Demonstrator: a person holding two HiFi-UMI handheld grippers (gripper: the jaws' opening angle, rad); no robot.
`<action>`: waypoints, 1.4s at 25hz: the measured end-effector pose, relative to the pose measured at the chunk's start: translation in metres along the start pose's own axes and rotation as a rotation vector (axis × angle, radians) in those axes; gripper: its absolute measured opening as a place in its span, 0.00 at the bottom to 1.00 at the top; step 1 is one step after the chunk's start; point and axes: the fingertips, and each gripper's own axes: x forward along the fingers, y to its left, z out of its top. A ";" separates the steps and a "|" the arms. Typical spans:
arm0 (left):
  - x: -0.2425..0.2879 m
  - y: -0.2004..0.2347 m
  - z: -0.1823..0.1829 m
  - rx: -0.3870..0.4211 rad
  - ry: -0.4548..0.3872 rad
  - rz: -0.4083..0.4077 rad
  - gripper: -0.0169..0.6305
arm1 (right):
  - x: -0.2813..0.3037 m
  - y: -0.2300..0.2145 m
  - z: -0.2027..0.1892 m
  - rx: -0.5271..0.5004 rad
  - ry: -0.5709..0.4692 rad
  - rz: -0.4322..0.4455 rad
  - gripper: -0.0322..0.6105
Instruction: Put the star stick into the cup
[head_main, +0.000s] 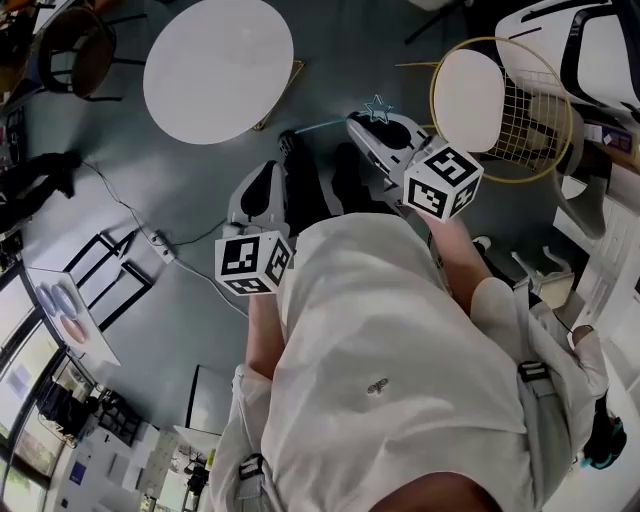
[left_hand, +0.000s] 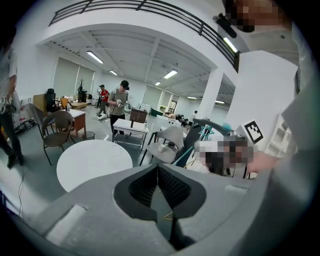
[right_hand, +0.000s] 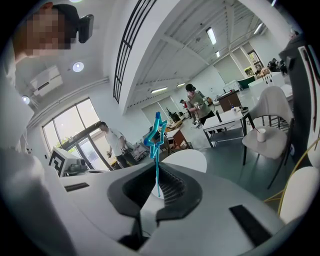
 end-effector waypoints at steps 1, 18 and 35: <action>0.002 0.003 0.000 -0.001 0.002 -0.003 0.05 | 0.003 -0.001 0.000 0.001 0.000 -0.004 0.09; 0.044 0.066 0.065 0.008 -0.061 -0.089 0.05 | 0.072 -0.001 0.048 -0.036 -0.004 -0.075 0.09; 0.061 0.173 0.120 -0.005 -0.102 -0.148 0.05 | 0.166 0.003 0.111 -0.097 -0.037 -0.177 0.09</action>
